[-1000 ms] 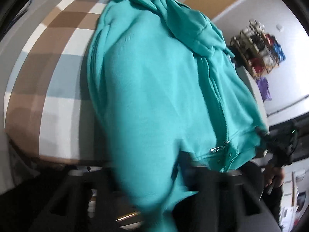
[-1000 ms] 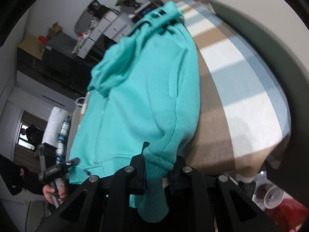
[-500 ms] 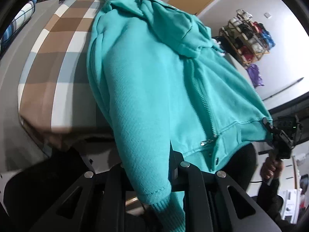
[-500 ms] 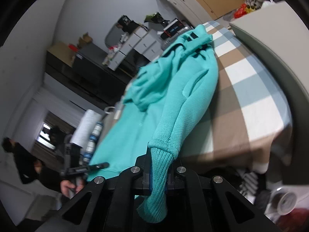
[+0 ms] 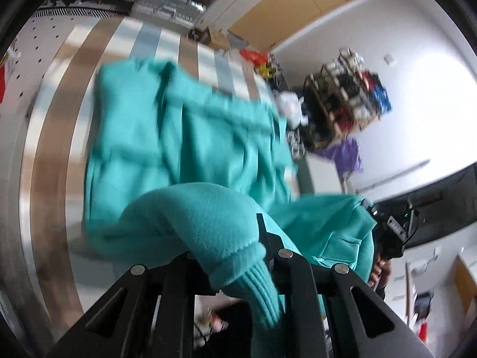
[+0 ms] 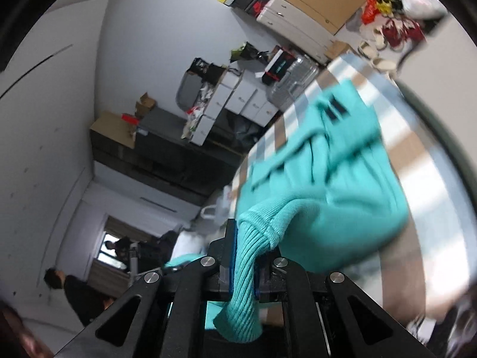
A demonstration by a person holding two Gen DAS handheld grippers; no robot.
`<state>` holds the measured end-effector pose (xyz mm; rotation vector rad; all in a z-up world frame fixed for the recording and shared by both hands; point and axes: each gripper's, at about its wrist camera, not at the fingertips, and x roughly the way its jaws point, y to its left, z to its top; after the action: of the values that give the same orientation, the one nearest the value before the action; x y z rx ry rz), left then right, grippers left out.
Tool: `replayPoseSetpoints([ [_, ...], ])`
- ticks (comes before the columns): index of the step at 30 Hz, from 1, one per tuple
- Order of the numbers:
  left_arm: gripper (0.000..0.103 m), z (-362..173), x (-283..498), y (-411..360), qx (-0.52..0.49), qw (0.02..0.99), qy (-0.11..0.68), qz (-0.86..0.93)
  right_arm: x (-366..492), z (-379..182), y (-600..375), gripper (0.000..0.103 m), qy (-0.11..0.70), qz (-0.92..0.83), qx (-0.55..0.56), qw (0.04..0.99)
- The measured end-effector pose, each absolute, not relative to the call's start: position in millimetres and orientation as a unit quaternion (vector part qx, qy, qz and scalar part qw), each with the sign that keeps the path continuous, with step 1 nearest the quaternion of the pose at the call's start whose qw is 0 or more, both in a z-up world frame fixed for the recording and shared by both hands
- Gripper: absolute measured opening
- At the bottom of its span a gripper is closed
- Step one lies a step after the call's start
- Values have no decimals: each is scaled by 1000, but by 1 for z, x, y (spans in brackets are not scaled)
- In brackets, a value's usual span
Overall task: Fold large clothes
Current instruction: 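Lay the hem over the hoodie body and open both grippers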
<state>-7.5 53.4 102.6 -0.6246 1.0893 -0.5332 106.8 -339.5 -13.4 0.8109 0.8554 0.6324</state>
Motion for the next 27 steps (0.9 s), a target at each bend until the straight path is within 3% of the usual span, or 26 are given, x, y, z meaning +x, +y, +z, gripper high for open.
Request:
replayPoseSetpoints([
  [5,12,73,84,75,-331,749,534,-208,231,-13,-324,9,445,239,361,784],
  [11,14,-5,138,97,-405,689,580,-162,337,-74,-314,11,512,171,339,771],
  [14,19,-27,143,95,-409,664,601,-176,362,-122,-320,11,558,156,349,737],
  [17,26,-10,137,93,-379,679,593,-208,361,-141,-331,14,556,180,371,722],
  [18,35,-3,132,94,-379,686,580,-222,355,-138,-334,15,543,196,362,732],
  [19,48,2,130,94,-381,688,573,-232,348,-132,-336,19,530,213,349,743],
  [20,55,5,126,95,-381,689,570,-236,342,-125,-338,27,521,225,341,749],
  [21,69,8,122,96,-377,693,568,-235,333,-119,-341,36,508,236,331,759],
  [22,80,11,118,97,-365,699,571,-228,324,-112,-345,63,494,243,322,771],
  [23,80,12,115,98,-359,703,573,-223,318,-105,-346,79,481,245,313,781],
  [25,80,11,118,102,-360,700,577,-216,306,-90,-351,86,461,224,277,813],
  [27,80,12,117,106,-345,709,582,-198,300,-83,-355,86,453,225,261,822],
])
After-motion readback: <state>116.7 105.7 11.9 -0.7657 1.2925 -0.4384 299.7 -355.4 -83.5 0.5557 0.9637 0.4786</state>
